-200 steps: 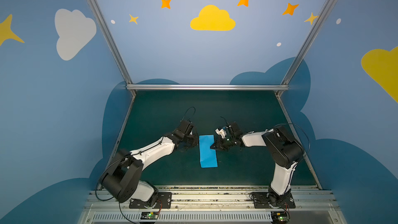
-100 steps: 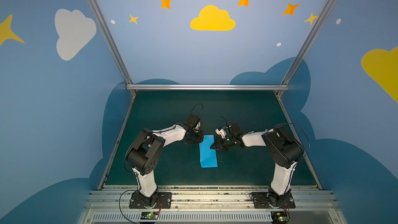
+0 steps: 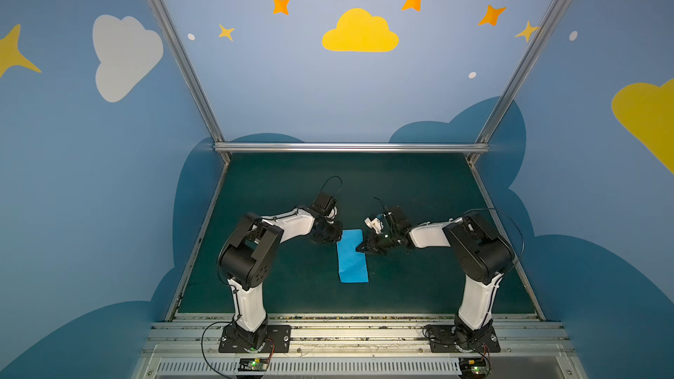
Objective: Fold a paper plane with a square sheet of paper (fold left side to right side)
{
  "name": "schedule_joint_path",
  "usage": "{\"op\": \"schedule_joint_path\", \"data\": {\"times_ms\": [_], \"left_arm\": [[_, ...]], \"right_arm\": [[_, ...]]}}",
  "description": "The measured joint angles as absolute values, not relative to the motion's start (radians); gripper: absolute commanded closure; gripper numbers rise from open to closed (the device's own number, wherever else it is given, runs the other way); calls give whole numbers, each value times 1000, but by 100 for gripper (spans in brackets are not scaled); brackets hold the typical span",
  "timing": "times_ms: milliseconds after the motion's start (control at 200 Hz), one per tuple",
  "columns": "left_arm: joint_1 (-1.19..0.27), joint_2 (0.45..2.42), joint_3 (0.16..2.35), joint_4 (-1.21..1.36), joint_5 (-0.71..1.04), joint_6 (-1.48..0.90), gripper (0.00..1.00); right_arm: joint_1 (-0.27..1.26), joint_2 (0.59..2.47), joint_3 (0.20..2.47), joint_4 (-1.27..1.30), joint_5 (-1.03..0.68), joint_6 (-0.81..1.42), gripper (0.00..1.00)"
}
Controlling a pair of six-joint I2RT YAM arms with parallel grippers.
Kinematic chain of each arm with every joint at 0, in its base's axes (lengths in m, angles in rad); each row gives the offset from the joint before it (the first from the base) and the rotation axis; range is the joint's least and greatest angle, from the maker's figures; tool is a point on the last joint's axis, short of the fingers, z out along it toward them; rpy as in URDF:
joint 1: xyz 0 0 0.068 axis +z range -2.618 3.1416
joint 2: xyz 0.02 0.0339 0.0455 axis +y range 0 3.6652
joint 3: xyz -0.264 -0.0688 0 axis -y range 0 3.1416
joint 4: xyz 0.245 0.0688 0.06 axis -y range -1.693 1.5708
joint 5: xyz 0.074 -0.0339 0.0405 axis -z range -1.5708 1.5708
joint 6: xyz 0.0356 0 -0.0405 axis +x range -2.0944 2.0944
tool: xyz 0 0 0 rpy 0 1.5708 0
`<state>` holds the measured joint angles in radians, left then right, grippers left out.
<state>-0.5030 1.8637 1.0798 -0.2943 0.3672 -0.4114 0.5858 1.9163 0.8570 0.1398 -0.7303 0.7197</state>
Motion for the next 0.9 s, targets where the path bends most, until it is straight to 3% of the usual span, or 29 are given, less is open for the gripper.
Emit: {"op": "schedule_joint_path", "data": {"times_ms": [591,901], "left_arm": [[-505,1859,1064,-269,364,-405,96],[-507,1850,1046,-247,361,-405,96]], "right_arm": [[607,1848,972,-105,-616,694,100],[714,1817,997,-81,-577,786,100]]}}
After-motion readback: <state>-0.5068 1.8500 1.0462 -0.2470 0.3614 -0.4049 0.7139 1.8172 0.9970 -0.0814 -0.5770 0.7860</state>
